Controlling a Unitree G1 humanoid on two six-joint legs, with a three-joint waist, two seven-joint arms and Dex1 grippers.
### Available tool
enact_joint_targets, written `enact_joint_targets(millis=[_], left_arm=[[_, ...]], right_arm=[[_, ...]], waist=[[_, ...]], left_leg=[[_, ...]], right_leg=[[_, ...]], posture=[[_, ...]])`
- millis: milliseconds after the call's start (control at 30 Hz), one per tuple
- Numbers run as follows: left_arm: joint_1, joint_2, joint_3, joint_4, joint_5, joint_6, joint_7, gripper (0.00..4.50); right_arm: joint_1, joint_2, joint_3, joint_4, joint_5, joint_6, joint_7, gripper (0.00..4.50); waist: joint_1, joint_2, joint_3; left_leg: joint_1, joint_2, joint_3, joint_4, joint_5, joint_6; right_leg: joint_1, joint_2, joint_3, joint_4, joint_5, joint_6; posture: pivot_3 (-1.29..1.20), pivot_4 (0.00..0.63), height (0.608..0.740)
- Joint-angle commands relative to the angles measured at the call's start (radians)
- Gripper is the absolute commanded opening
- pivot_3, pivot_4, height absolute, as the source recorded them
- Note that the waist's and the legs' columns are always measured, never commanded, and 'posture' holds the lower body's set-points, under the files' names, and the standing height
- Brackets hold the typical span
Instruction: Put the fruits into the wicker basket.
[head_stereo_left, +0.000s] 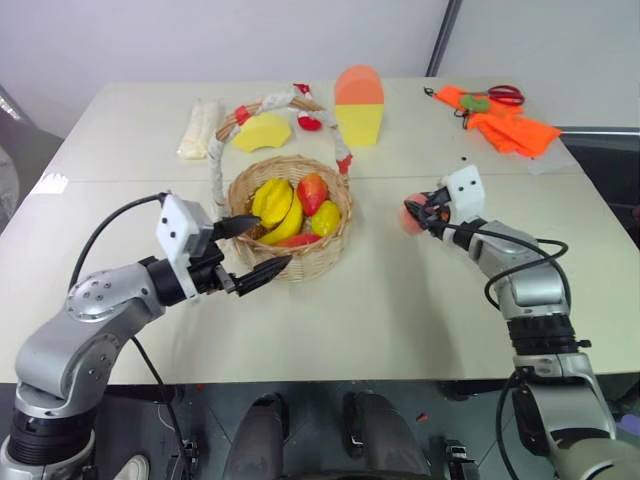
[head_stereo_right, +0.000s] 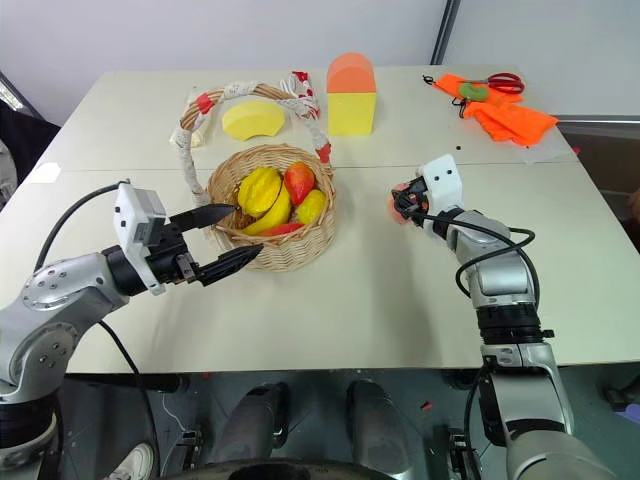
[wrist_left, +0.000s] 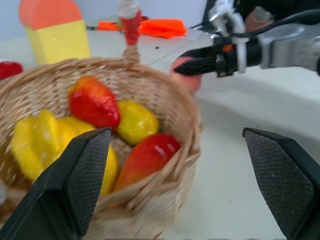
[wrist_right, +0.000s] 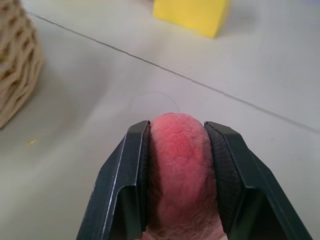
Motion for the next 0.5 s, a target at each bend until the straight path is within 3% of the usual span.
enact_joint_targets(millis=[33, 167, 233, 367, 467, 500], left_arm=[[0.020, 0.021, 0.074, 0.009, -0.011, -0.033, -0.016, 4.50], [0.095, 0.031, 0.137, 0.040, -0.010, -0.072, -0.063, 4.50], [0.121, 0.028, 0.162, 0.053, -0.010, -0.101, -0.085, 4.50], [0.144, 0.015, 0.174, 0.064, -0.003, -0.145, -0.096, 4.50], [0.149, 0.009, 0.163, 0.057, -0.002, -0.155, -0.086, 4.50], [0.149, 0.004, 0.159, 0.049, -0.002, -0.157, -0.077, 4.50]], right_arm=[[0.018, -0.051, -0.043, -0.204, 0.076, -0.040, 0.108, 1.18], [0.057, -0.098, -0.042, -0.473, 0.281, 0.065, 0.267, 1.18], [0.035, -0.082, -0.008, -0.563, 0.349, 0.124, 0.274, 1.18], [-0.075, 0.060, 0.163, -0.580, 0.257, 0.174, 0.144, 1.18], [-0.132, 0.167, 0.217, -0.504, 0.184, 0.203, 0.021, 1.18], [-0.148, 0.191, 0.251, -0.462, 0.142, 0.196, -0.002, 1.66]], waist=[[-0.001, 0.000, 0.000], [-0.004, 0.000, 0.000], [-0.004, 0.000, 0.000], [-0.003, 0.000, 0.000], [-0.001, 0.000, 0.000], [0.001, 0.000, 0.000]], left_leg=[[0.000, 0.000, 0.000, 0.000, 0.000, 0.000], [0.000, 0.001, 0.000, -0.001, 0.000, 0.000], [0.001, 0.003, 0.000, -0.001, 0.000, 0.000], [0.001, 0.005, -0.001, 0.000, 0.000, 0.000], [0.001, 0.006, -0.001, 0.000, 0.000, -0.001], [0.001, 0.006, -0.002, 0.001, 0.001, -0.001]], right_leg=[[0.000, 0.000, 0.000, 0.000, 0.000, 0.000], [0.000, 0.000, 0.000, 0.000, 0.000, 0.000], [0.000, 0.001, 0.000, 0.000, 0.000, 0.000], [0.000, 0.005, 0.000, 0.000, 0.000, -0.008], [-0.001, 0.006, 0.000, 0.000, 0.001, -0.010], [-0.001, 0.006, 0.000, 0.000, 0.001, -0.010]], posture=[[0.00, 0.150, 0.737], [0.00, 0.150, 0.737], [0.00, 0.150, 0.737], [0.00, 0.150, 0.737], [0.00, 0.150, 0.737], [0.00, 0.150, 0.737]])
